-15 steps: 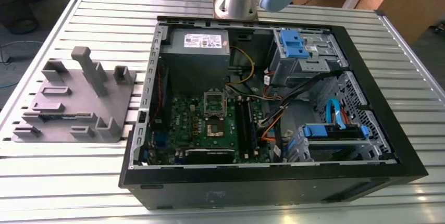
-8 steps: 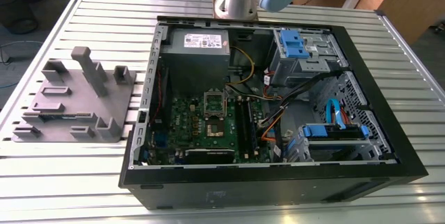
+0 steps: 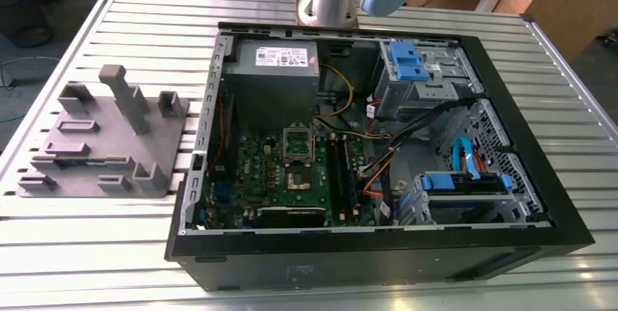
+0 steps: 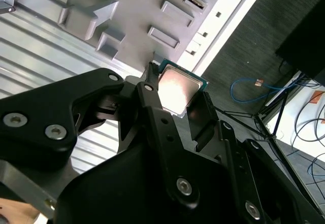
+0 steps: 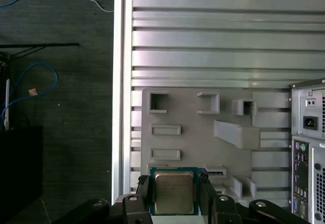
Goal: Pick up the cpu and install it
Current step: 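Pick up the cpu and move it towards the insertion slot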
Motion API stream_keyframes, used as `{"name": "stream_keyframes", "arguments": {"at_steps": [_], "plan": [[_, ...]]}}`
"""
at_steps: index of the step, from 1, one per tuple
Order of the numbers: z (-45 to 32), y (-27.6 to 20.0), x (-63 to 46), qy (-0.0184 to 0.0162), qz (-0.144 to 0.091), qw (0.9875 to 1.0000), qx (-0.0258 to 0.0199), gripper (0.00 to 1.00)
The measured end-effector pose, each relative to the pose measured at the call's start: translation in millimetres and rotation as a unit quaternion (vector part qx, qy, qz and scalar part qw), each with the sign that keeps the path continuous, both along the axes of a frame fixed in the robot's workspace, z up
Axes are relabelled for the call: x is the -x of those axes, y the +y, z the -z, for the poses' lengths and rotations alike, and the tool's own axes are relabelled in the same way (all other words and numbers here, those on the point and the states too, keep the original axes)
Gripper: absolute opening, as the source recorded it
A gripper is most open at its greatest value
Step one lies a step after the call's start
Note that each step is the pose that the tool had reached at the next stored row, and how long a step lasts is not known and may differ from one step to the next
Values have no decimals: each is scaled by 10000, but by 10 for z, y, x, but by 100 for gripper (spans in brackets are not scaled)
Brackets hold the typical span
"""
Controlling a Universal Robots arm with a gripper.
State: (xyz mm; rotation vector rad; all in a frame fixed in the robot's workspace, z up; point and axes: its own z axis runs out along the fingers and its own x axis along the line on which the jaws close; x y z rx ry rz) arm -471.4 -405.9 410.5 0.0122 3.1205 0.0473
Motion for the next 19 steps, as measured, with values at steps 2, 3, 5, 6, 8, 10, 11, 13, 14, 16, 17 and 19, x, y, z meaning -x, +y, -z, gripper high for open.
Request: {"name": "stream_keyframes", "arguments": {"at_steps": [2,3,5,6,8,10,11,13,14,16,17,19], "plan": [[-10,0,0,0,0,10000,0,47],[-14,0,0,0,0,10000,0,47],[-21,0,0,0,0,10000,0,47],[-24,0,0,0,0,10000,0,47],[-31,0,0,0,0,10000,0,47],[-35,0,0,0,0,10000,0,47],[-38,0,0,0,0,10000,0,47],[-42,0,0,0,0,10000,0,47],[-44,0,0,0,0,10000,0,47],[-48,0,0,0,0,10000,0,47],[-50,0,0,0,0,10000,0,47],[-53,0,0,0,0,10000,0,47]]}}
